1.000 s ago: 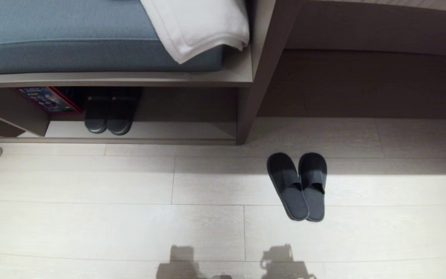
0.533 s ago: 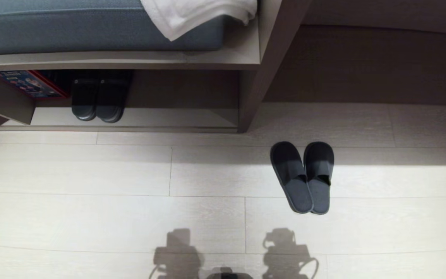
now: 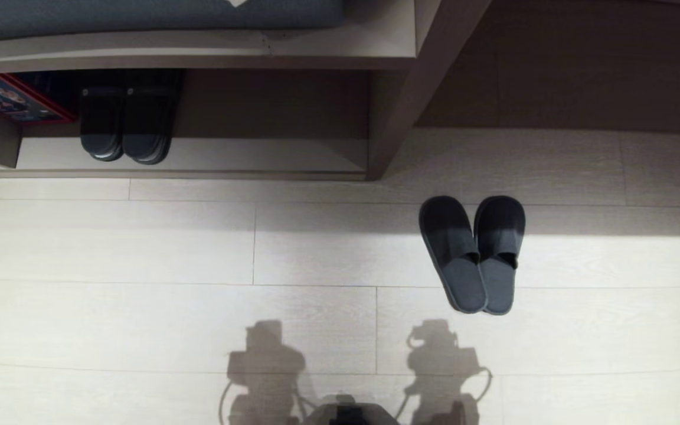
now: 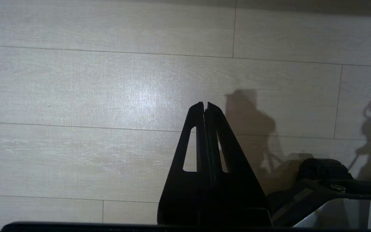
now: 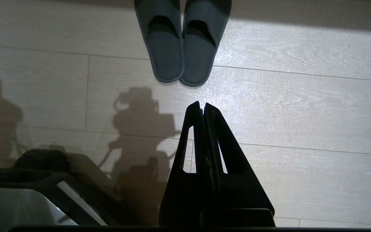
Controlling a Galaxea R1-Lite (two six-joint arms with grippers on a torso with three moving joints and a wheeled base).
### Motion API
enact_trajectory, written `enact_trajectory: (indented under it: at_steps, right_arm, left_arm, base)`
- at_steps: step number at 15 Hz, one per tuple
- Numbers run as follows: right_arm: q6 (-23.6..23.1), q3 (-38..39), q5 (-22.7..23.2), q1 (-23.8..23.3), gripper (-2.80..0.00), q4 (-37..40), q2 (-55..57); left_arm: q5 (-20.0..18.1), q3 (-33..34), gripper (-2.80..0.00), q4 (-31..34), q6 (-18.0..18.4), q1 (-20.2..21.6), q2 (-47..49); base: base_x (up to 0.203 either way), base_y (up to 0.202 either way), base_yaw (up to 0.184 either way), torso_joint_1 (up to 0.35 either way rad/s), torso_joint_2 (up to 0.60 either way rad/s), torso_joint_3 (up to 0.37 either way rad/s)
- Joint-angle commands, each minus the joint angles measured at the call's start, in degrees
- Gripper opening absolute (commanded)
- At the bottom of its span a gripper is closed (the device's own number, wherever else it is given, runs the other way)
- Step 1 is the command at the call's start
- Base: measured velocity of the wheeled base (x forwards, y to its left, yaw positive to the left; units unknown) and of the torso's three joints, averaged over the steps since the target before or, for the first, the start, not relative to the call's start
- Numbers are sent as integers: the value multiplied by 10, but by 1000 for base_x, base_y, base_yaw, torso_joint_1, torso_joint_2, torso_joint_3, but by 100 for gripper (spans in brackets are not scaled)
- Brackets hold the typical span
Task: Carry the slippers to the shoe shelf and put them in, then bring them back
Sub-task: Pick up the slippers on the floor
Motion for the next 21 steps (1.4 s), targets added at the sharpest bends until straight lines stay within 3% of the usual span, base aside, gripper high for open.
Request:
enact_trajectory:
  at_steps: [1,16,18,21]
  right_arm:
    - [0,0,0,0,-280,0,0]
    - [1,-24,7,0,-280,-5,1]
    - [1,-61,48,0,-280,7,27]
    - [1,-99,66,0,-280,-9,167]
  left_arm:
    - [0,0,-280,0,0,0,0]
    - [1,0,-280,0,0,0,-1]
    - [1,0,-280,0,0,0,-1]
    - [1,0,-280,0,-1,0,-1]
  base:
    - [0,0,0,2,1,-195]
    - [0,0,0,2,-1,-197]
    - [0,0,0,0,7,-98]
    - [0,0,0,2,5,-21]
